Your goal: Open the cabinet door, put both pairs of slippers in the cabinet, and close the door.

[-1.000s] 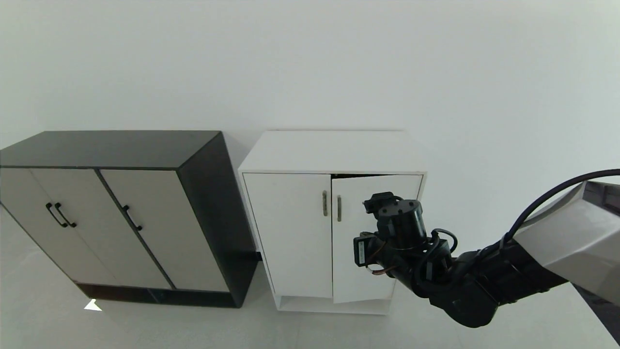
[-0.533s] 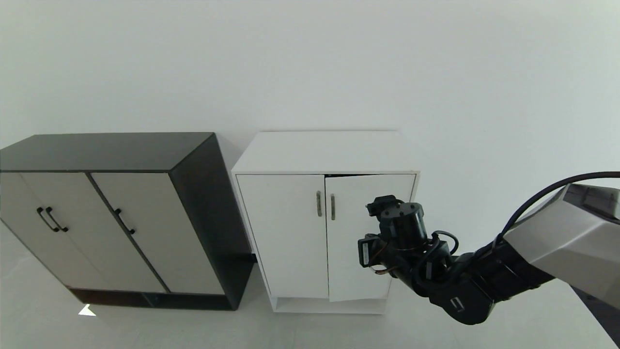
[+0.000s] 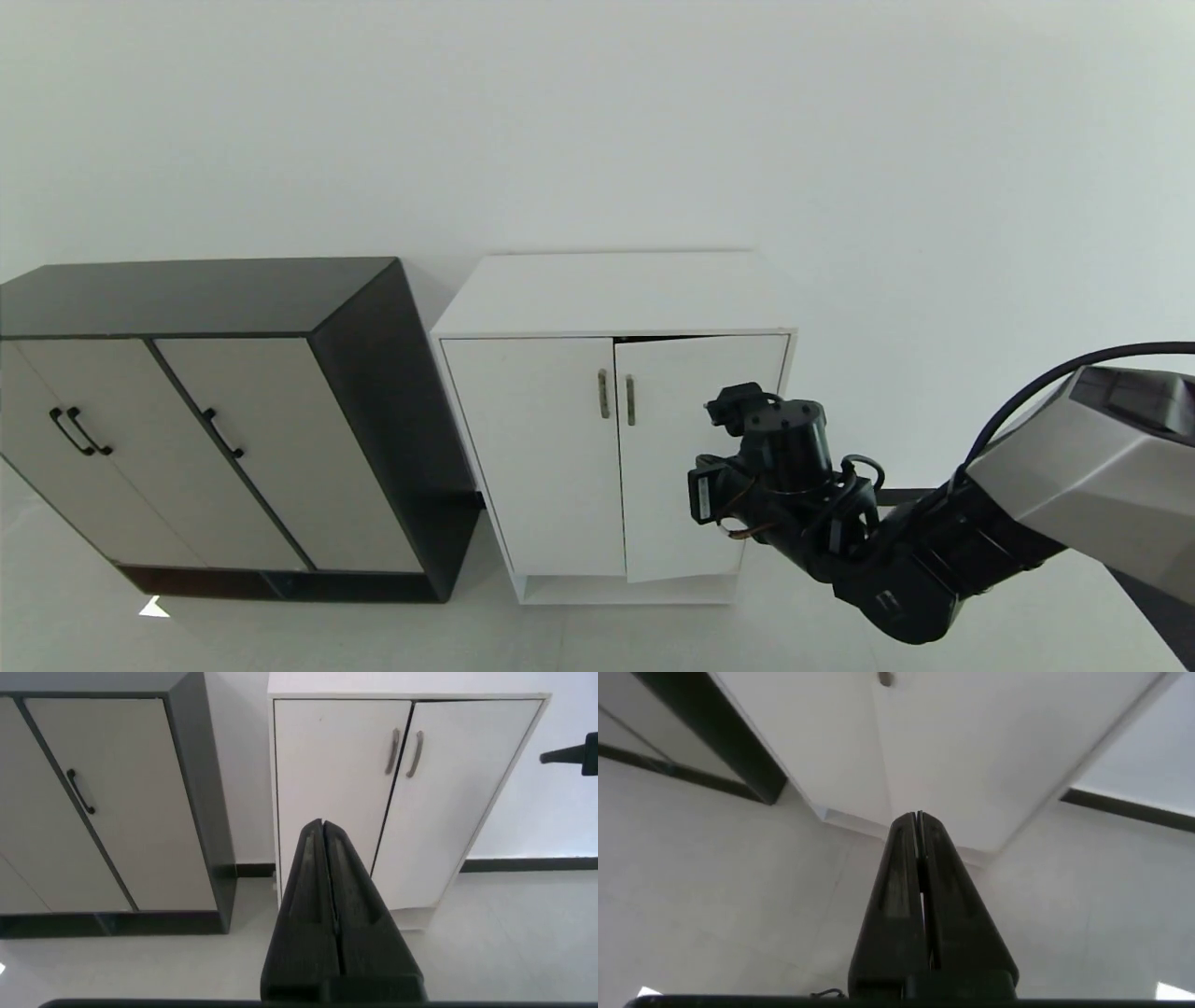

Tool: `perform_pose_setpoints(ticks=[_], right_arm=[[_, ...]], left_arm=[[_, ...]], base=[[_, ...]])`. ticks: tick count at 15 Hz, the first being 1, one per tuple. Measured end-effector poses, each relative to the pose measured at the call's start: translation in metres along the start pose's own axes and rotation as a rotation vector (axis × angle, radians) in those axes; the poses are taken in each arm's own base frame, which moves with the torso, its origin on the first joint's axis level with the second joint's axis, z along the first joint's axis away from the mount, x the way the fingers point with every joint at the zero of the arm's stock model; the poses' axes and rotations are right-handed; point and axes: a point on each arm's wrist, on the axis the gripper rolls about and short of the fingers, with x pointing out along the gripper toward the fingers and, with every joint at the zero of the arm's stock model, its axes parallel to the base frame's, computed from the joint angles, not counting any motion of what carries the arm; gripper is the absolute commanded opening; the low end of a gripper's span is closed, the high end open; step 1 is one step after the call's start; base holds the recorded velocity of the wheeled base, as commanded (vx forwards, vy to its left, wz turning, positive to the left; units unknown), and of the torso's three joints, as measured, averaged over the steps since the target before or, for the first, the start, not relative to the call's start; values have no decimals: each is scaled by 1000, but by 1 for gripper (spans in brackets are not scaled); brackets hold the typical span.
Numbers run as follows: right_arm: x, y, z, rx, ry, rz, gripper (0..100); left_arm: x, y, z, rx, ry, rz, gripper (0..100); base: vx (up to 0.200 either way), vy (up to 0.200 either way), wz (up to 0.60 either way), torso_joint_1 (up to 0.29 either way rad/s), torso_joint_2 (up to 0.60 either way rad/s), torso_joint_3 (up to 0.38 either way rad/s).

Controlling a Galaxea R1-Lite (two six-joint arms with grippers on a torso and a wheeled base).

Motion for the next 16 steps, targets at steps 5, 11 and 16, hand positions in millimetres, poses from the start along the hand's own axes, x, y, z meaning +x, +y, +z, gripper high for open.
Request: perform_pose_setpoints(ticks=[5, 11, 16], right_arm=[[5, -7, -10, -14, -5, -6, 0], [8, -7, -15, -18, 6, -5, 0], [8, -3, -18, -20, 6, 35, 0]], left_arm=[[0, 0, 0, 0, 0, 0, 0], [0, 0, 0, 0, 0, 0, 0], [0, 0, 0, 0, 0, 0, 0]], base=[[200, 0, 0, 2, 1, 7], [200, 0, 0, 3, 2, 2], [40, 0, 0, 1, 2, 0]])
